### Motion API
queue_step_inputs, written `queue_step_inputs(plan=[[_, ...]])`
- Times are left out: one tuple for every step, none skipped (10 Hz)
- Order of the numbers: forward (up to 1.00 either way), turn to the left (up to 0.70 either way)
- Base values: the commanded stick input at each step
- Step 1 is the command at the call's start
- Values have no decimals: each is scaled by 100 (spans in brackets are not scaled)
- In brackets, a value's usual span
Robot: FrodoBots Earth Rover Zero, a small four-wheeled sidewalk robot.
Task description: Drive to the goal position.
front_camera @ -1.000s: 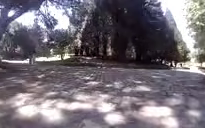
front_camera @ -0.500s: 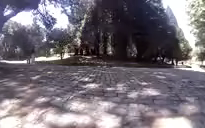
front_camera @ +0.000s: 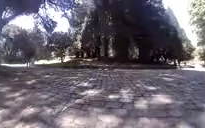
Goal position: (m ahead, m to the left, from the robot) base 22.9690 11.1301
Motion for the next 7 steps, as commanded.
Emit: queue_step_inputs(plan=[[70,0],[70,0],[70,0],[70,0],[70,0],[70,0],[70,0]])
